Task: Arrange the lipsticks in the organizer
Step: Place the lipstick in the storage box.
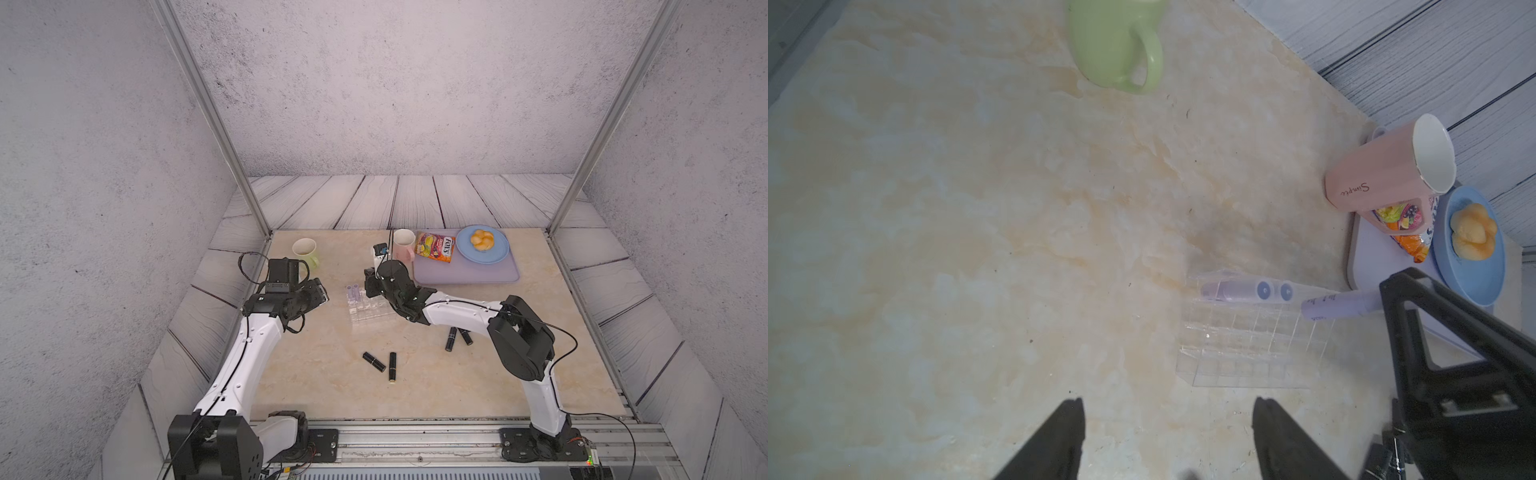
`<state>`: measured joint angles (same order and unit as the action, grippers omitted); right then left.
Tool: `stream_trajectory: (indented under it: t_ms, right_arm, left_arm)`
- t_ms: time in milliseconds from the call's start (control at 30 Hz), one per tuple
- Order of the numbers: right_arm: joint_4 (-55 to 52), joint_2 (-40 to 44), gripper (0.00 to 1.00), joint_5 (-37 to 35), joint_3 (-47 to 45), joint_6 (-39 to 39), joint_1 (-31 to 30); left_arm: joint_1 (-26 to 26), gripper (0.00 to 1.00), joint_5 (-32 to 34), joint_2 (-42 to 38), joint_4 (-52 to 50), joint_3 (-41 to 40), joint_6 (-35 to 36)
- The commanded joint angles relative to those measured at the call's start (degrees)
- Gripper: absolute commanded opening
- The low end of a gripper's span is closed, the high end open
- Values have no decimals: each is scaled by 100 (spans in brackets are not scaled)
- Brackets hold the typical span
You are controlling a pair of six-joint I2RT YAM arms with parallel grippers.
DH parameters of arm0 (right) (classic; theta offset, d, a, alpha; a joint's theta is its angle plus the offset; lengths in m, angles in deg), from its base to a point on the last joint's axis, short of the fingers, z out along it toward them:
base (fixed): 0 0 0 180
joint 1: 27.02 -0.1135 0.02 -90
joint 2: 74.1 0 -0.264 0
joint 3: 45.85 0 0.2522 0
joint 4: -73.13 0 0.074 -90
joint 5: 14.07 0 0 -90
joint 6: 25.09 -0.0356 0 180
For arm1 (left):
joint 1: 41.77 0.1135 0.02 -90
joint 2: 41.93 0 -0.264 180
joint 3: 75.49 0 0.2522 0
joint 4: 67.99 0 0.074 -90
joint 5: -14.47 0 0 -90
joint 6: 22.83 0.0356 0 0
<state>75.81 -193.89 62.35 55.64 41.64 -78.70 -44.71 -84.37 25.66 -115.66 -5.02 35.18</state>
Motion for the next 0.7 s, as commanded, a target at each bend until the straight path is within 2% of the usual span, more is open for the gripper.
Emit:
stream_trajectory:
  t_ms: [0,333,667]
  right_arm:
    - [-35,-225,0,-72,244,149,0]
    - [-127,-634,0,40,591,127,0]
    - [118,-594,0,90,379,77,-8]
  left_arm:
    - [48,70,-99,-18,101,-76,-62]
    - [48,70,-153,0,156,-118,-40]
    - [59,70,-145,-18,163,-147,-44]
